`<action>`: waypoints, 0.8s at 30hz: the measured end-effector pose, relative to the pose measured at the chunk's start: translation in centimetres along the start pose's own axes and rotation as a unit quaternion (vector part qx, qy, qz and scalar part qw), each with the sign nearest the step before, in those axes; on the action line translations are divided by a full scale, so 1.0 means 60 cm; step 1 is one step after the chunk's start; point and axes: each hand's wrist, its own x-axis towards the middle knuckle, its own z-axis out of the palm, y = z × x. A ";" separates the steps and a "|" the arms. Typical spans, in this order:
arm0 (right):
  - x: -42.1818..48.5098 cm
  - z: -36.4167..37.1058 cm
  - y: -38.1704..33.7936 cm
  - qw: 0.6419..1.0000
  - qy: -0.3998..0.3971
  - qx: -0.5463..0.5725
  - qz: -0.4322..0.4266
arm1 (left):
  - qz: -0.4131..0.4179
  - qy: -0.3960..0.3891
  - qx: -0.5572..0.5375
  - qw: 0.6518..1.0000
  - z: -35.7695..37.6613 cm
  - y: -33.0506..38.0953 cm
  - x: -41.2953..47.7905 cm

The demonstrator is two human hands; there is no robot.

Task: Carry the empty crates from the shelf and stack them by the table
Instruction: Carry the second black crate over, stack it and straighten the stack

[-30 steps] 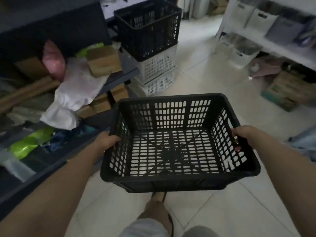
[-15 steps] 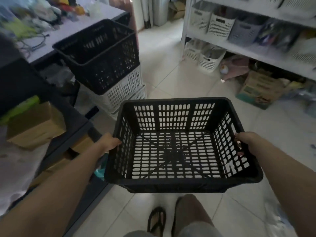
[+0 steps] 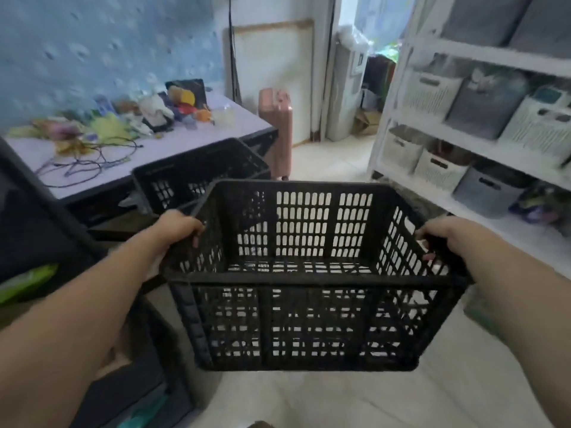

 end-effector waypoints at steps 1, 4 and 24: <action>0.007 -0.019 -0.046 1.000 0.000 -0.007 -0.024 | 0.016 0.016 -0.007 1.000 -0.024 0.030 0.009; 0.021 -0.057 -0.188 0.995 -0.014 -0.012 -0.094 | 0.040 0.075 -0.029 0.996 -0.102 0.109 0.036; 0.201 0.207 -0.820 0.947 0.005 0.056 -0.318 | -0.052 0.327 -0.065 0.941 -0.416 0.098 0.383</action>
